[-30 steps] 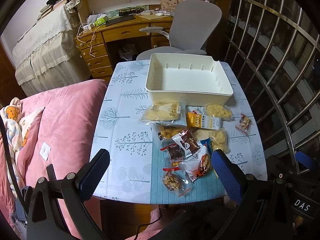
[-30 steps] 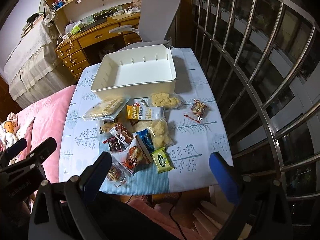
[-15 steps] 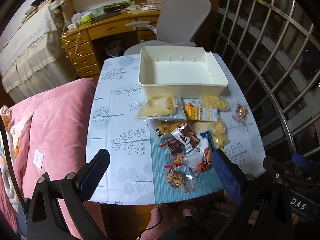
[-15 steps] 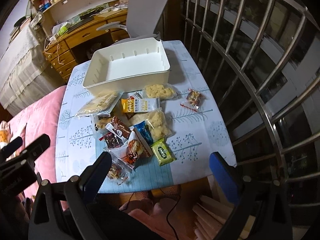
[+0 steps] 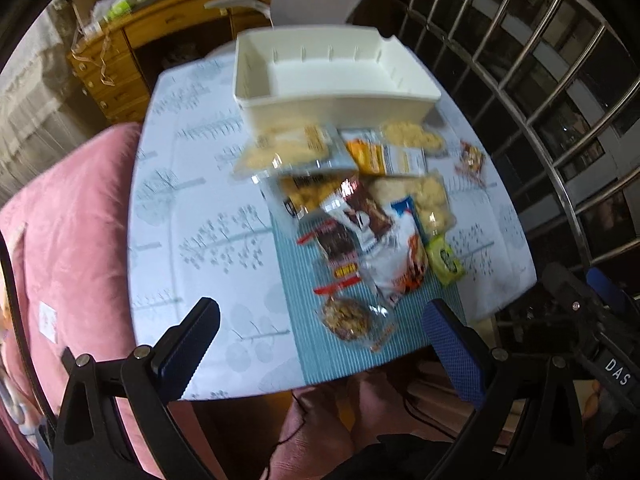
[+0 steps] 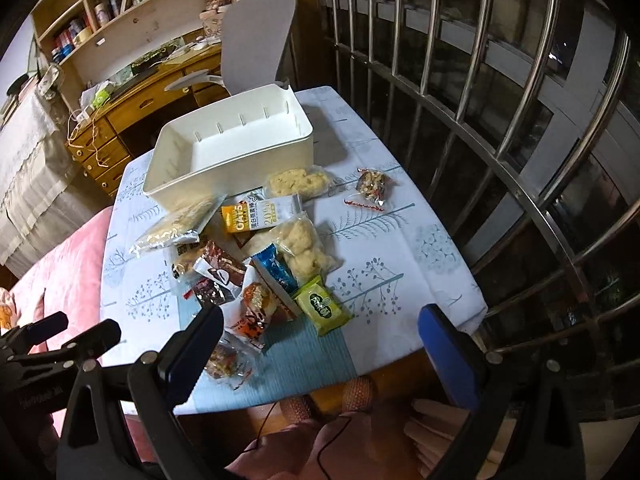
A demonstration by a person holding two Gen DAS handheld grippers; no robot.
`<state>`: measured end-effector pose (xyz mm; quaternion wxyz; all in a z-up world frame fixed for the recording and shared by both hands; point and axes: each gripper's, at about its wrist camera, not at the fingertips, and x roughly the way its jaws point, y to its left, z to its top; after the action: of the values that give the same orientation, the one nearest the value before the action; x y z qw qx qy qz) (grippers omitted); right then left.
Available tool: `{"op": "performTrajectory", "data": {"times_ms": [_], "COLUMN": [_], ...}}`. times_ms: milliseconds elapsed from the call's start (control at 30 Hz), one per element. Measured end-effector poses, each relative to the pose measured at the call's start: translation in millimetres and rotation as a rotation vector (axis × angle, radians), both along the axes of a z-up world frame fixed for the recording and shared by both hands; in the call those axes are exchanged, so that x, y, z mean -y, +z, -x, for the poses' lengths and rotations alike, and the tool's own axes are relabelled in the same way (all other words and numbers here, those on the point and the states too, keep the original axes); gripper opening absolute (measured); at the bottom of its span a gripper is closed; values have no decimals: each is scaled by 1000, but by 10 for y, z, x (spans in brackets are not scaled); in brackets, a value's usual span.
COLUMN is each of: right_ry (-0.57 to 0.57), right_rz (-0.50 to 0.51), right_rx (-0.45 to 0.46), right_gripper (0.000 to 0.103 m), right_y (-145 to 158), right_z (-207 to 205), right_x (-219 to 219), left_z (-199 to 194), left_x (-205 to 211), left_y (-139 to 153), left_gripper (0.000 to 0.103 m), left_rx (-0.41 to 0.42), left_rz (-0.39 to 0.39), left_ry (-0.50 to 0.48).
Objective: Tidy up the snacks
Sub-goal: 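Lower the right tool onto the green-wrapped biscuit and close it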
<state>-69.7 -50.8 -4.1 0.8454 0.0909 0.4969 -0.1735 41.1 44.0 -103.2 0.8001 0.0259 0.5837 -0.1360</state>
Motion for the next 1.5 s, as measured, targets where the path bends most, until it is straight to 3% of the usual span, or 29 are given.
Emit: {"op": "performTrajectory", "data": {"times_ms": [300, 433, 667, 933, 1133, 1333, 1500], "right_ry": [104, 187, 309, 459, 589, 685, 731], "right_rz": [76, 99, 108, 128, 103, 112, 68], "right_rx": [15, 10, 27, -22, -92, -117, -122], "right_gripper": [98, 98, 98, 98, 82, 71, 55], "right_y": [-459, -729, -1132, -1497, -1703, -1792, -1798], "right_z": [38, -5, -54, -178, -265, -307, -335], "right_x": [10, 23, 112, 157, 103, 49, 46], "left_z": [-33, -77, -154, -186, -150, -163, -201], "left_x": [106, 178, 197, 132, 14, 22, 81], "left_y": [-562, -901, -1407, -1746, -1973, -2014, -1988], "left_gripper": [101, 101, 100, 97, 86, 80, 59], "left_rx": [-77, -141, -287, -359, -427, -428, -427], "left_rz": [10, -24, -44, -36, 4, 2, -11], "left_ry": [-10, 16, 155, 313, 415, 478, 516]}}
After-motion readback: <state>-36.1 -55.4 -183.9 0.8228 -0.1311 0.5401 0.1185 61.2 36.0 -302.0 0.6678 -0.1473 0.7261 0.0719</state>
